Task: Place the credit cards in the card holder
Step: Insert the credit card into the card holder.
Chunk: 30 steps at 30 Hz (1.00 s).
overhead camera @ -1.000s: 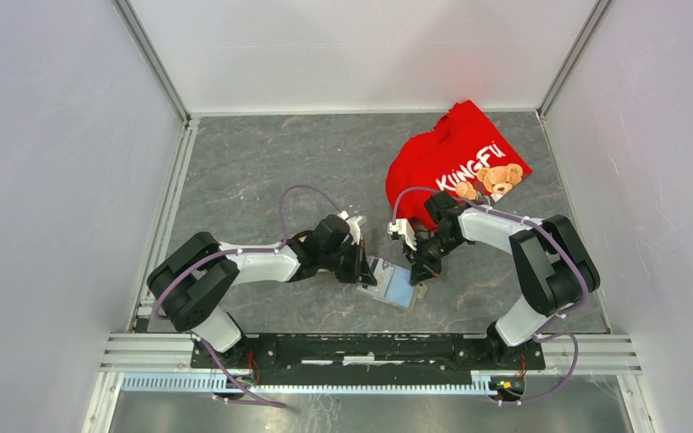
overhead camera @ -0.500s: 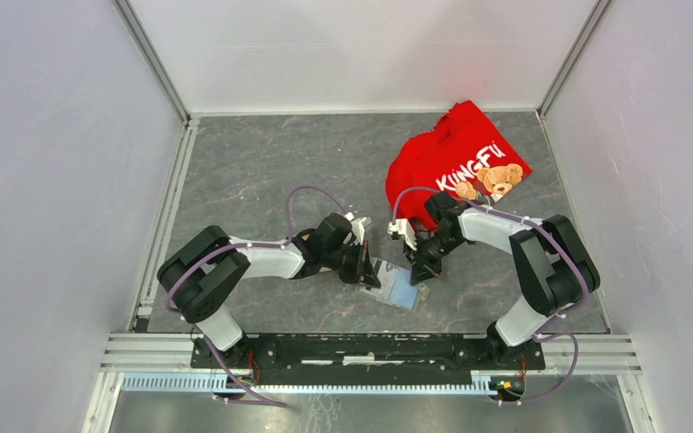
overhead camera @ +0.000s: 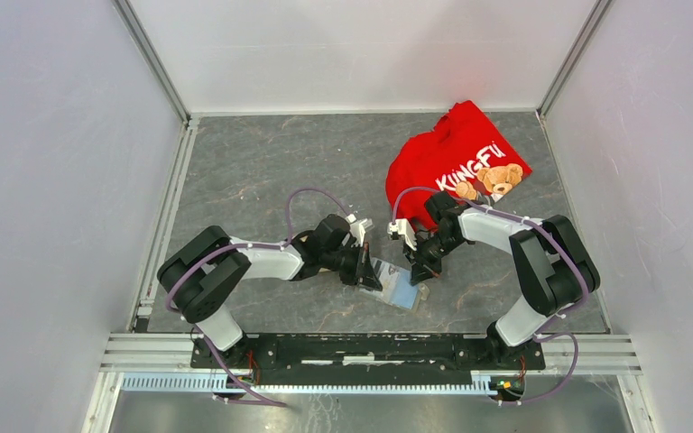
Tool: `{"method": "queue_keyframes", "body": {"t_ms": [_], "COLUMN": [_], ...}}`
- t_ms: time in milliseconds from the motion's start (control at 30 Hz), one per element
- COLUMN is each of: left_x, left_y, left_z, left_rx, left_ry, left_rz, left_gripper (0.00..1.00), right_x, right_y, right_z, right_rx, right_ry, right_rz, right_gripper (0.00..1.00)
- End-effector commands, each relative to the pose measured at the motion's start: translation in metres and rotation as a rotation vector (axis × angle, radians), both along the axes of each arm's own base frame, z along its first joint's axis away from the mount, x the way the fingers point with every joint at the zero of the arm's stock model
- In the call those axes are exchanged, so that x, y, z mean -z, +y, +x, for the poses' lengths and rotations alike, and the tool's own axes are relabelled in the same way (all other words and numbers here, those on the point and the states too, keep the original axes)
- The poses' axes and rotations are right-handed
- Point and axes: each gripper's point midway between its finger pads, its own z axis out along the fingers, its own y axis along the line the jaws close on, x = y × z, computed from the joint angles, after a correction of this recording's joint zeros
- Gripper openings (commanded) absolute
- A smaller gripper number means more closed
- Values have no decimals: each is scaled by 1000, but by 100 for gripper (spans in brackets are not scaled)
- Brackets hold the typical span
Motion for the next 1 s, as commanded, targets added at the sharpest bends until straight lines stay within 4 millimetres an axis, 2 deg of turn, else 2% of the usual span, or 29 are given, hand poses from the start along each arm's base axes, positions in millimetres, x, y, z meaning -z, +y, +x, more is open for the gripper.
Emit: {"method": "queue_keyframes", "body": {"t_ms": [0, 433, 667, 967], "left_x": [-5, 8, 10, 18], "left_y": [-3, -13, -26, -32], "left_z": [1, 11, 6, 0], "left_rx": [7, -25, -38, -52], "left_ry": [2, 52, 57, 56], "left_rz": [-42, 5, 21, 41], "left_gripper": [2, 2, 2, 2], "right_x": [-1, -6, -8, -33], "right_y": [1, 3, 5, 12], "right_z": [1, 2, 3, 5], "right_rx": [-9, -6, -3, -35], "right_ry": [-16, -27, -28, -87], "right_rz": [0, 17, 30, 126], "right_gripper": [6, 10, 12, 28]}}
